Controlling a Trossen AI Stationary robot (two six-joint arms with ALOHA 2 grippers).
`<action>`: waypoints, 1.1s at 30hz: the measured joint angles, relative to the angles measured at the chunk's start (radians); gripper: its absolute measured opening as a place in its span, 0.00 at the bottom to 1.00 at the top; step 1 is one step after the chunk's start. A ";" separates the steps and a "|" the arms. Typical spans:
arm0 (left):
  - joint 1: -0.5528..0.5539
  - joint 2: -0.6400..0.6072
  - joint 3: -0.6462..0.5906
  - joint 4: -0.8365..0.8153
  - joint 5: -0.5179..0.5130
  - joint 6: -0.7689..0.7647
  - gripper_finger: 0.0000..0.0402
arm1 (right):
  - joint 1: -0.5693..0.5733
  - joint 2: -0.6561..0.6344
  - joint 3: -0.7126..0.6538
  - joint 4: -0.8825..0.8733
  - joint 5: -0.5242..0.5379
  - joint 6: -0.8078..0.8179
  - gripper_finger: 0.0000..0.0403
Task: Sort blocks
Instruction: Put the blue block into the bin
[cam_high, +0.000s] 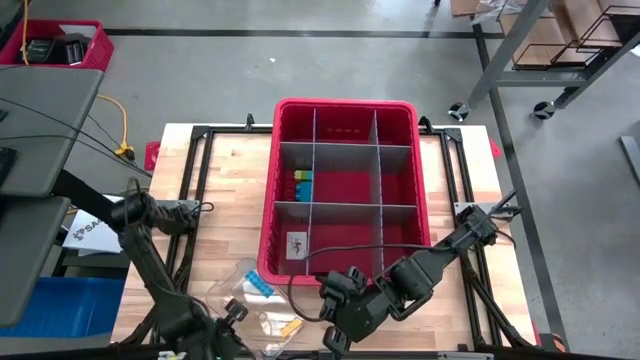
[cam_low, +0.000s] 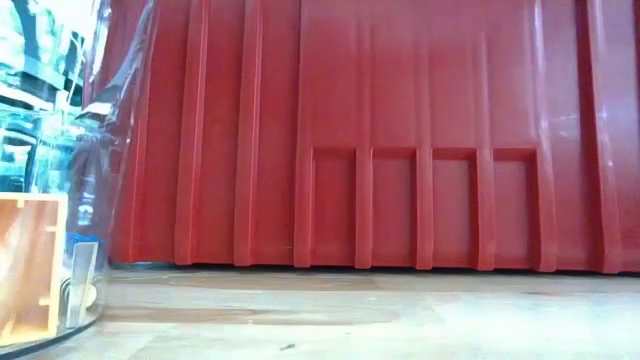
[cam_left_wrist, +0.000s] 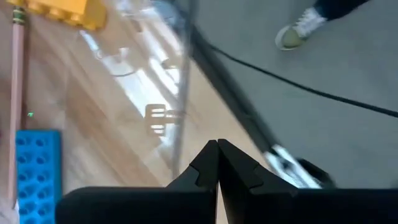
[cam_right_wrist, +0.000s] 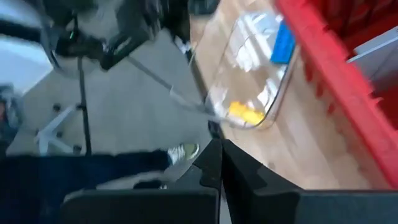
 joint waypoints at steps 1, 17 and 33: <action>-0.005 -0.022 0.007 -0.013 0.012 0.000 0.00 | 0.000 0.000 0.000 0.000 -0.023 -0.013 0.00; 0.159 -0.379 -0.036 -0.290 -0.145 -0.023 0.11 | -0.023 0.018 -0.016 0.045 -0.052 -0.150 0.18; 0.238 -0.336 -0.401 0.045 -0.150 0.206 0.67 | -0.022 0.025 -0.014 0.094 -0.021 0.007 0.49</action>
